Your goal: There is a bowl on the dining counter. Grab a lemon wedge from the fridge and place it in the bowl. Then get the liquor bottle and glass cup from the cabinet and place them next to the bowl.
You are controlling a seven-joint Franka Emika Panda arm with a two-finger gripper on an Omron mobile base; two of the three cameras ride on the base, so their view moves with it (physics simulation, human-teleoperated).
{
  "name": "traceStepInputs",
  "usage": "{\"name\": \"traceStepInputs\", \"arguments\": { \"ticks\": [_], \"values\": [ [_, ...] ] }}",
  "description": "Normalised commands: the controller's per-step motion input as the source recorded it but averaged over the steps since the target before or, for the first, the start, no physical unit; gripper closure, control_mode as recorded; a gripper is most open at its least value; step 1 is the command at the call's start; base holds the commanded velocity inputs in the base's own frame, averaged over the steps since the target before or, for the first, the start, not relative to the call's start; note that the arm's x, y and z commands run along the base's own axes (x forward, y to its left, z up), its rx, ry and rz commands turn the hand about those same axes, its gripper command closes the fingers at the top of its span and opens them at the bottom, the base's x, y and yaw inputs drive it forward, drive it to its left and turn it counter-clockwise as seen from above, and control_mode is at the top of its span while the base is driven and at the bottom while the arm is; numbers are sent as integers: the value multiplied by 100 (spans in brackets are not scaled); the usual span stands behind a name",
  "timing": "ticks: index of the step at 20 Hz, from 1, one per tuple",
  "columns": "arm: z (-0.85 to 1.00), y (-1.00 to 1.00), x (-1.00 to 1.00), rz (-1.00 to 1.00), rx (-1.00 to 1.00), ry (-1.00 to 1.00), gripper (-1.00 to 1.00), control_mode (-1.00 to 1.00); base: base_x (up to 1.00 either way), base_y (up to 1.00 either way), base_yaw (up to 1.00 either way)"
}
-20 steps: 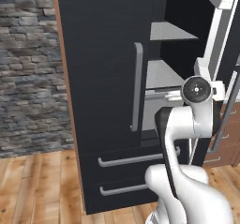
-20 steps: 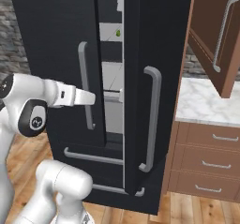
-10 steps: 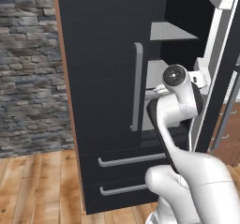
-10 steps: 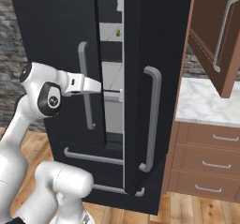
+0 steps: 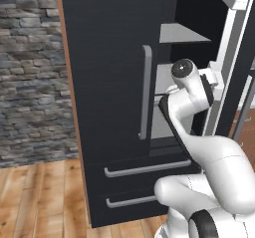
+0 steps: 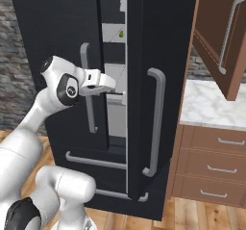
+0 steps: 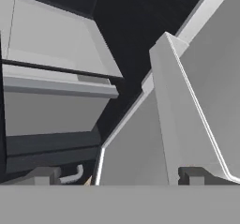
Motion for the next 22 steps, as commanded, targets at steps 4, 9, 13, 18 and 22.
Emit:
{"name": "traceStepInputs", "arguments": {
  "ticks": [4, 9, 13, 18, 22],
  "values": [
    [-25, -46, 20, 0, -5, 4, -100, -100, 0, 0, 0],
    [-20, -31, 25, 0, -5, 4, -100, -100, 0, 0, 0],
    [-20, -36, 26, 0, -5, 6, -100, -100, 0, 0, 0],
    [-16, -56, 6, -1, -8, 6, -100, -100, 0, 0, 0],
    [-9, -98, -25, -8, -12, 2, -100, -100, 0, 0, 0]
  ]
}}
